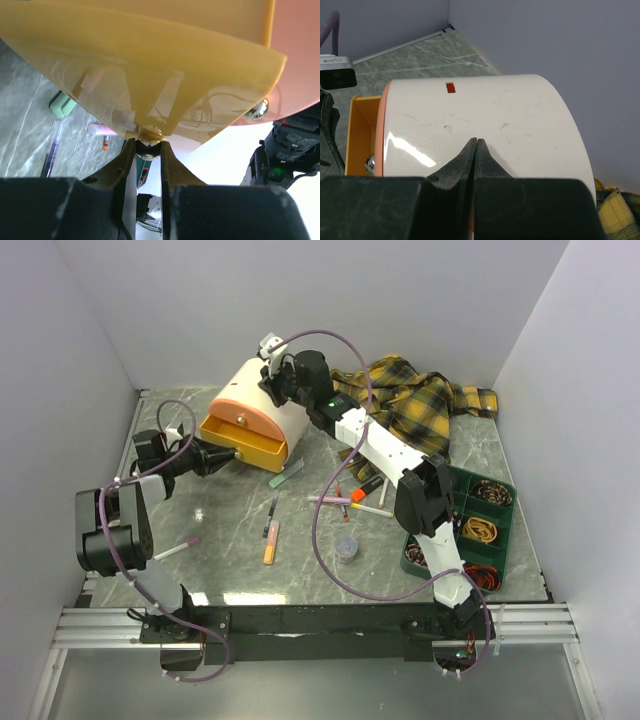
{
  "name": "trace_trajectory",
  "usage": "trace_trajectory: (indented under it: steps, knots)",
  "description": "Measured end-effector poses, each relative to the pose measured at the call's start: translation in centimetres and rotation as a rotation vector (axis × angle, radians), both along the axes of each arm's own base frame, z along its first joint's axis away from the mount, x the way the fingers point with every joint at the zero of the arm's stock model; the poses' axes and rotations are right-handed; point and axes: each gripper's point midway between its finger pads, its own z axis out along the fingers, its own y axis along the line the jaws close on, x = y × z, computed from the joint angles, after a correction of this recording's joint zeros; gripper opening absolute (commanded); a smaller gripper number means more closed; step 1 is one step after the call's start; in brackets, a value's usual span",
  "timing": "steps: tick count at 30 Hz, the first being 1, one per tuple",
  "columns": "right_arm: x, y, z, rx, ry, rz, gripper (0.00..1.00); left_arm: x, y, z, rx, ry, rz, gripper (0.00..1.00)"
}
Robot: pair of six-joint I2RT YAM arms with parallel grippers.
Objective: Sort the stationery into containers
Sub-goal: Open the drawer in the storage box.
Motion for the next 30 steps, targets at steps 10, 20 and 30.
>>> trace_trajectory:
  steps: [10, 20, 30]
  knots:
    - [0.1, 0.3, 0.0, 0.002, -0.011, 0.003, 0.00, -2.4, 0.5, -0.2, 0.032, 0.019, -0.029, 0.12]
    - [-0.3, 0.8, 0.0, -0.001, -0.019, 0.013, 0.00, -5.0, 0.7, -0.1, 0.078, 0.017, -0.061, 0.11]
    - [-0.4, 1.1, 0.0, -0.011, -0.043, 0.015, 0.00, -6.2, 1.9, -0.5, 0.102, 0.020, -0.042, 0.31]
